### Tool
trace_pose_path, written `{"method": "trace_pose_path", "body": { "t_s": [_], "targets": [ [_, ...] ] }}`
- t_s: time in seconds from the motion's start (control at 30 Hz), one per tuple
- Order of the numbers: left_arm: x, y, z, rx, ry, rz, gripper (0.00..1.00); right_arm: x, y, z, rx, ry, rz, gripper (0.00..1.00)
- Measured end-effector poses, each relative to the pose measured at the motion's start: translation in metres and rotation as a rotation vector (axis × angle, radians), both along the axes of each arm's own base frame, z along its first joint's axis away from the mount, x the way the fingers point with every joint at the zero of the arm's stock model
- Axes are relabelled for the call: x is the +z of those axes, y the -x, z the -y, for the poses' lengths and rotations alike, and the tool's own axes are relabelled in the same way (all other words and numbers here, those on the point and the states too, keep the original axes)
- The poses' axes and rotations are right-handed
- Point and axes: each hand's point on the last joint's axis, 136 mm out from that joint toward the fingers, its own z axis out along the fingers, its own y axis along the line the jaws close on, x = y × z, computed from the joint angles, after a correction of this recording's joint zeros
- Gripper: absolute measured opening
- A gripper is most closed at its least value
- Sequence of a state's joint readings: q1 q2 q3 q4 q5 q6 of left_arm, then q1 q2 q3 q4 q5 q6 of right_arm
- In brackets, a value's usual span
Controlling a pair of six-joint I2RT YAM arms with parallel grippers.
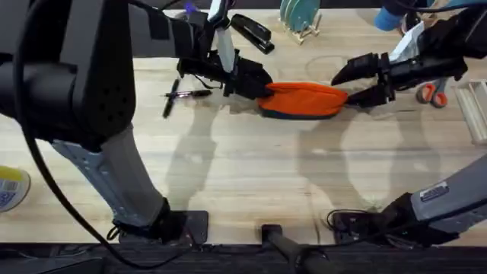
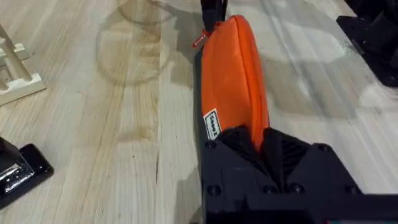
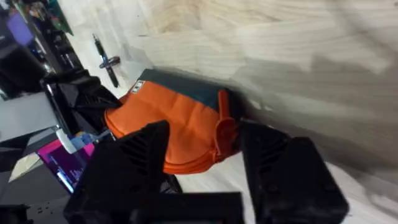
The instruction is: Unzip the bag, pick up the pens from the table one at a time and place them inside, then zip the bag closed.
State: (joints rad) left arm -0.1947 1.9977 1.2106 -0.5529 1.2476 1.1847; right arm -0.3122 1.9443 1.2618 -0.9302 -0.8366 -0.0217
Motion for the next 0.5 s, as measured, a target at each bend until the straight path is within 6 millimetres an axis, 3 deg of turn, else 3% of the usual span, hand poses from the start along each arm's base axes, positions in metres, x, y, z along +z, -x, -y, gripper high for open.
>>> {"method": "trace_pose_path", "body": {
  "t_s": [0.13,0.27,0.5],
  "targets": [
    [-0.0001,0.0000,0.0000,0.000,0.000,0.000,0.043,-0.0021,0.0008,0.0011,0.002,0.010,-0.006,0.511],
    [0.0000,0.0000,0.0000,0.000,0.000,-0.001,0.043,-0.0027,0.0003,0.0018,0.002,0.015,-0.004,0.193],
    [-0.0002,0.0001,0.0000,0.001,-0.001,-0.004,0.043,-0.0043,0.0002,0.0044,0.001,0.028,-0.004,0.034]
  ]
}}
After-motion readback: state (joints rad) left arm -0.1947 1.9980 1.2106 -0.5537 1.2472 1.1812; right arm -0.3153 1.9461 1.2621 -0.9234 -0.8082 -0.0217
